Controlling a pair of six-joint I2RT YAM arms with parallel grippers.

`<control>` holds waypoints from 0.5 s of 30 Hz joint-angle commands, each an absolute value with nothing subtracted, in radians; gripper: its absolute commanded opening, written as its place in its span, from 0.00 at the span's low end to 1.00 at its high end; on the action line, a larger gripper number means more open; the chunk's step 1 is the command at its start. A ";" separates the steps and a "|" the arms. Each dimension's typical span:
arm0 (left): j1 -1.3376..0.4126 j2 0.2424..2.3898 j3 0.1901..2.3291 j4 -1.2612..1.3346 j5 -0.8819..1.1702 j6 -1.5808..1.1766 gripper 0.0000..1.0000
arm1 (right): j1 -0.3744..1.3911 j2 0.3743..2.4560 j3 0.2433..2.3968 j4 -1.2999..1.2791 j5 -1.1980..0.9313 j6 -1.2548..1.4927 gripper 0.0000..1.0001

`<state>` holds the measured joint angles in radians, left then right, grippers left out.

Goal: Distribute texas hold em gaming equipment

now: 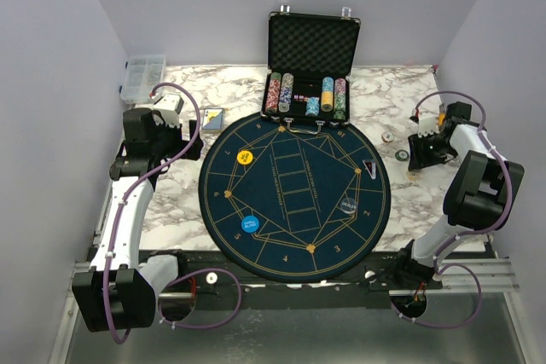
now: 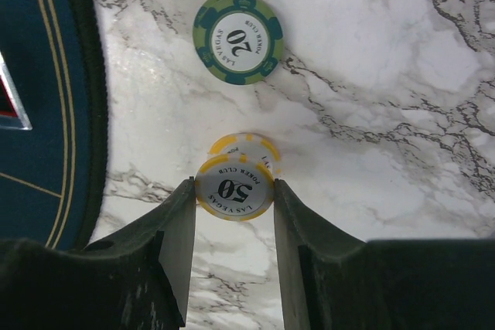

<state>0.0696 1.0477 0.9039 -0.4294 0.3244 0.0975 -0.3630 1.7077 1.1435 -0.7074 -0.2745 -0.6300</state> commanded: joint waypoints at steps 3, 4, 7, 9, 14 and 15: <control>0.067 1.046 0.900 -0.437 0.362 0.104 0.98 | -0.362 1.664 1.228 -0.808 -0.368 -0.632 0.39; 0.067 1.047 0.900 -0.437 0.365 0.103 0.98 | -0.357 1.664 1.239 -0.820 -0.375 -0.632 0.39; 0.067 1.051 0.901 -0.437 0.368 0.103 0.98 | -0.332 1.654 1.262 -0.840 -0.383 -0.628 0.39; 0.067 1.052 0.901 -0.437 0.370 0.101 0.98 | -0.303 1.645 1.275 -0.850 -0.393 -0.616 0.39; 0.067 1.053 0.901 -0.438 0.374 0.101 0.99 | -0.180 1.628 1.341 -0.870 -0.398 -0.563 0.39; 0.067 1.052 0.900 -0.437 0.374 0.101 0.98 | -0.147 1.625 1.359 -0.874 -0.398 -0.549 0.39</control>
<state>0.0696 1.0492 0.9039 -0.4297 0.3458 0.0975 -0.2413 1.6592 1.2896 -0.8257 -0.3607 -0.6014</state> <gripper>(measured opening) 0.985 0.412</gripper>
